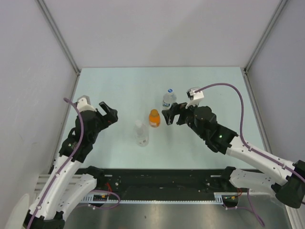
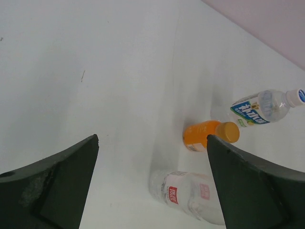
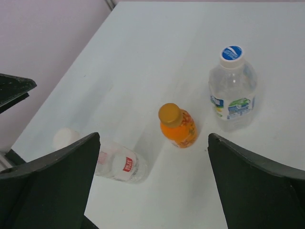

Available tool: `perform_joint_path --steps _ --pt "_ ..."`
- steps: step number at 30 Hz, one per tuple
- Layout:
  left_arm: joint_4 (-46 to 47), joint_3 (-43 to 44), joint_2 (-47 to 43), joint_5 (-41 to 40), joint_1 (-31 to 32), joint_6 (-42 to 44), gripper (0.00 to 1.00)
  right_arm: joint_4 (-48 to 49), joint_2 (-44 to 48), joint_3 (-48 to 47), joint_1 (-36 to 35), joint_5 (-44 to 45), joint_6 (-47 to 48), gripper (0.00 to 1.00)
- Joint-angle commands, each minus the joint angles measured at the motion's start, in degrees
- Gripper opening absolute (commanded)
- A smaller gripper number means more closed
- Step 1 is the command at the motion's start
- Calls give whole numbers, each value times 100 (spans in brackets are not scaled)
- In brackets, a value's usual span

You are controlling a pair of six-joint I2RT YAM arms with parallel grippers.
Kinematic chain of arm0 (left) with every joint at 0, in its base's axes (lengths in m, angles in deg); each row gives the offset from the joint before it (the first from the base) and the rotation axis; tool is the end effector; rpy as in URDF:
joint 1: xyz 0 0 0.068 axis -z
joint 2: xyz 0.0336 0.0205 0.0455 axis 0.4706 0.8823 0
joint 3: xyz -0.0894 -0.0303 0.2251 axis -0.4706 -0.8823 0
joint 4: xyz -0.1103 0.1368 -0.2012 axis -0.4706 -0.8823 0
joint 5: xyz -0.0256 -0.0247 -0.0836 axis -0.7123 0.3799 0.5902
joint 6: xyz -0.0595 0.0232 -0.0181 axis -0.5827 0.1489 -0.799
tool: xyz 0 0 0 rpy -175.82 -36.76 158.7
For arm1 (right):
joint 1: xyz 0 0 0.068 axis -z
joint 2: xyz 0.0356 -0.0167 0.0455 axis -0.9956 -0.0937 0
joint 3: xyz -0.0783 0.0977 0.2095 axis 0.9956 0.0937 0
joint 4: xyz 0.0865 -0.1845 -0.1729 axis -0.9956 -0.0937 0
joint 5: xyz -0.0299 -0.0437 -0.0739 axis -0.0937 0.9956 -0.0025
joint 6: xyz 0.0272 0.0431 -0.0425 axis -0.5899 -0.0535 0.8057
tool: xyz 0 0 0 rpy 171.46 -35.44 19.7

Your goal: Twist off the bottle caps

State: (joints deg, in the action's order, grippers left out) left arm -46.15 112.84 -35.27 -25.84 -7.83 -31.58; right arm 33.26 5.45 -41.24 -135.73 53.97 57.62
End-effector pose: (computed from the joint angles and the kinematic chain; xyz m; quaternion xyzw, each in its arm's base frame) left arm 0.1875 -0.0522 0.2945 -0.2037 0.8087 -0.1444 0.5327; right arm 0.1854 0.2045 0.3118 -0.1022 0.7560 0.2784 0.5835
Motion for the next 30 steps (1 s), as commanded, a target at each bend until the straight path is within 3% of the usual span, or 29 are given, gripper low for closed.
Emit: perform_joint_path --steps 1,10,28,30 --pt "328 -153 -242 31 14 76 100 280 -446 -657 -372 -377 264 100" --pt "178 -302 -215 128 14 331 100 507 -1501 -1176 -1550 230 889 100" --pt "337 -566 -435 409 14 498 100 799 -2784 -1642 -1419 -16 837 100" --pt "328 -566 -453 409 14 507 100 807 -2873 -1660 -1367 -103 810 96"
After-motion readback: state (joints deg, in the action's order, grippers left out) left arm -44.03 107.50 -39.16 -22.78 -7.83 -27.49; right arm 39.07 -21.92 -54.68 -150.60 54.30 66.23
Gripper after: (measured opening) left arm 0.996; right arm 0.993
